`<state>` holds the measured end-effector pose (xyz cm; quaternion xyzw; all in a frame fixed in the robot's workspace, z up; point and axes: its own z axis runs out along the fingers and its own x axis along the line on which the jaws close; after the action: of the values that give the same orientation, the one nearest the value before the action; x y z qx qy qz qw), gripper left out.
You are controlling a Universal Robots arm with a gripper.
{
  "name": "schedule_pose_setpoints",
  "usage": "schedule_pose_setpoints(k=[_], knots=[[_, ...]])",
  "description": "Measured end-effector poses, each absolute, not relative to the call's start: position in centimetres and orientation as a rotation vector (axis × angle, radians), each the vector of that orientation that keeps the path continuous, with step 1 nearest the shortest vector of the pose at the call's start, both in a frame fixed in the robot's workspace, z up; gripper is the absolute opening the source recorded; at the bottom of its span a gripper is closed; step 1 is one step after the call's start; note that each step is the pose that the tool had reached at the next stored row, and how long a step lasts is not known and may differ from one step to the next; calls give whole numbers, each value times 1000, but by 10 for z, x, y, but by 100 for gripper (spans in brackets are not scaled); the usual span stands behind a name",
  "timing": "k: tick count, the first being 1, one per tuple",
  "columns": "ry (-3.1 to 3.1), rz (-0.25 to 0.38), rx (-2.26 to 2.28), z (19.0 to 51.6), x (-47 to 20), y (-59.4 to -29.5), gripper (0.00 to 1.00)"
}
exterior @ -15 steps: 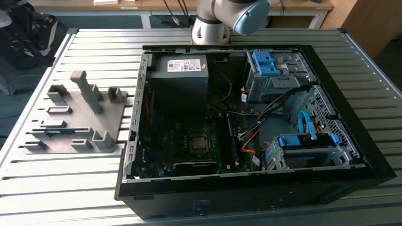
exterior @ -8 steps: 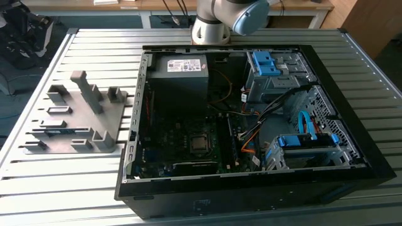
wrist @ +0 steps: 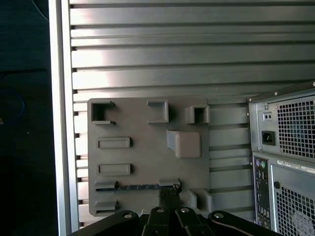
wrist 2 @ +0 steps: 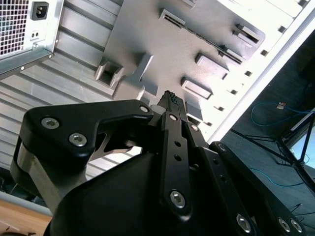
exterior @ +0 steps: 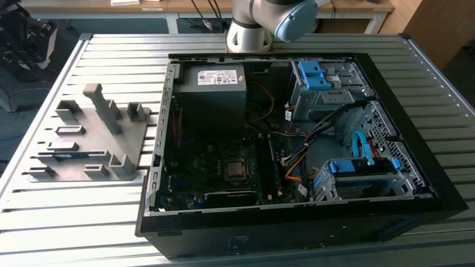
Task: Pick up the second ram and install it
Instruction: 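Reach for the second ram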
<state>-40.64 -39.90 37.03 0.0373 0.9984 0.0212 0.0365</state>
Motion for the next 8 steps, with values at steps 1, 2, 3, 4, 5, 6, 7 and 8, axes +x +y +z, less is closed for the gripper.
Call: schedule_pose_setpoints(k=[1,2,3,4,5,6,7,8], knots=[[3066,65,114,370,-407,-399,10],[3066,65,114,369,-407,-399,10],[3066,65,114,368,-408,-399,10],[3066,65,114,368,-408,-399,10],[3066,65,114,367,-409,-399,10],[3066,65,114,366,-409,-399,10],[3066,65,115,366,-410,-399,10],[3066,65,115,365,-410,-399,10]])
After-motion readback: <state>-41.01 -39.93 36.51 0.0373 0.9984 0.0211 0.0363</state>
